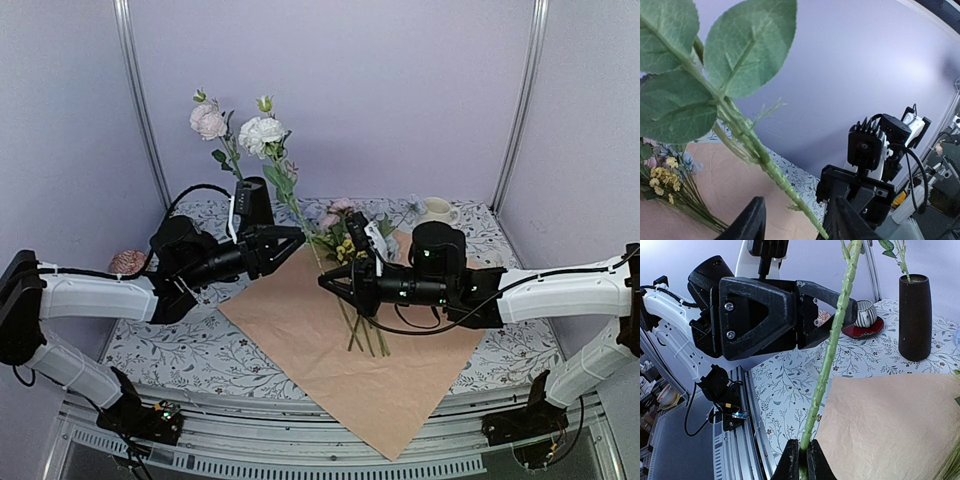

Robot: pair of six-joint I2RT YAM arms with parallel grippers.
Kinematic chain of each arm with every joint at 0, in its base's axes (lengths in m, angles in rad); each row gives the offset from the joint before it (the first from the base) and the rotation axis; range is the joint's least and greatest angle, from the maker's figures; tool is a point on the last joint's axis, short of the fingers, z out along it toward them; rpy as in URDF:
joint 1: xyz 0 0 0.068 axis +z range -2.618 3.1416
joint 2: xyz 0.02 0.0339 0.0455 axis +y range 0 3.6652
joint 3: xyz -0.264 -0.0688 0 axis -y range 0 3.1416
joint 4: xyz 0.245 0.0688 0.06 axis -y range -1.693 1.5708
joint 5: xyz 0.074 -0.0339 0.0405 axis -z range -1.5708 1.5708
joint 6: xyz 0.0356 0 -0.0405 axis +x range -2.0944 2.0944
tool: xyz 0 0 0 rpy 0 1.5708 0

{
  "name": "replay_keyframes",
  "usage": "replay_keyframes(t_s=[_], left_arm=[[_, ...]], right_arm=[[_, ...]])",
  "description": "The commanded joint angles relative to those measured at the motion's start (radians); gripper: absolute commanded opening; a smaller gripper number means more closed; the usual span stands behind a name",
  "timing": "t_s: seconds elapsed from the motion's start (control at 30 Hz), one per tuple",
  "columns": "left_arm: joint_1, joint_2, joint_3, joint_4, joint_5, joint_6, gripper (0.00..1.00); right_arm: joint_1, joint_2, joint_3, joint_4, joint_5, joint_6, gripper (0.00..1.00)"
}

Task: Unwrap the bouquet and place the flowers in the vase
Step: Pass from the right arm to the left

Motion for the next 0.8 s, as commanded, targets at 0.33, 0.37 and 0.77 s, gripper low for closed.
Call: replay_keyframes(t_s=[0.33,0.37,0.77], left_arm=[[-0.017,0.024,0.050,0.019,0.000,-0.044,0.34],[-0.017,0.026,0.053,0.019,-0.001,-0.044,0.29],[-0.010,-0.053,0.072,-0.139,-0.113,0.092,0.00]], right_arm=[[0.039,0.016,0.004,0.033,0.025,-0.056,0.05],[0.042,0.018,0.006,0.031,0.031,-0.058,0.05],[0.048,-0.031,-0.049,0.012,0.183,-0.074,0.38]])
